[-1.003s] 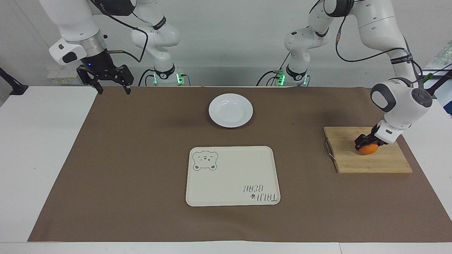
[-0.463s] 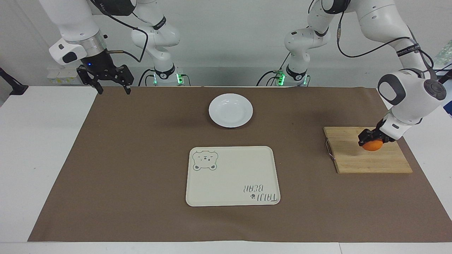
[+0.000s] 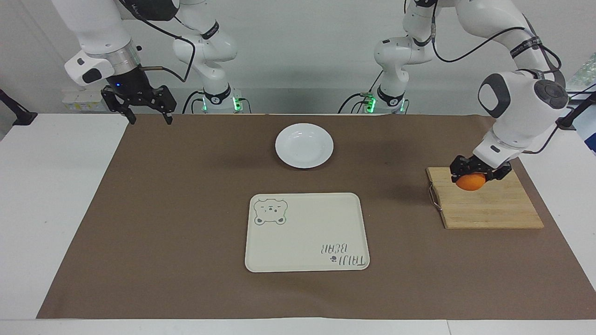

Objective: Place orange and plate with both arms

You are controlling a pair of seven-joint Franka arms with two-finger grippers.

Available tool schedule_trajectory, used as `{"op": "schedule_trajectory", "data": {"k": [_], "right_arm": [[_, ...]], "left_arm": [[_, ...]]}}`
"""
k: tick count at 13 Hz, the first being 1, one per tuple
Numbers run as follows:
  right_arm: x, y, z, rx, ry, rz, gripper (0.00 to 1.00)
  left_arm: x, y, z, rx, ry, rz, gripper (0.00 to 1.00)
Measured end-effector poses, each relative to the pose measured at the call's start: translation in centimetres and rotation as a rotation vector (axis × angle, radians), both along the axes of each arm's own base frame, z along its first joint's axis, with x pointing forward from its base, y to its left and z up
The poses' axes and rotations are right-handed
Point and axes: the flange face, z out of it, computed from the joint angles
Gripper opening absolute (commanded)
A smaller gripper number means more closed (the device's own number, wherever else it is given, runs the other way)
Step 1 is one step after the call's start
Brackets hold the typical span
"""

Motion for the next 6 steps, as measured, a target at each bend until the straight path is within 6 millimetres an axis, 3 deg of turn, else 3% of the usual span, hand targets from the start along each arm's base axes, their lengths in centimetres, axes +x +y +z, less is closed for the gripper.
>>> {"op": "schedule_trajectory", "data": {"k": [3, 6], "right_arm": [[0.0, 0.0, 0.0, 0.000, 0.000, 0.000, 1.00], [0.0, 0.0, 0.0, 0.000, 0.000, 0.000, 1.00]], "left_arm": [[-1.3, -9.3, 0.3, 0.003, 0.014, 0.013, 0.00], [-3.8, -18.7, 0.4, 0.008, 0.014, 0.019, 0.00]]}}
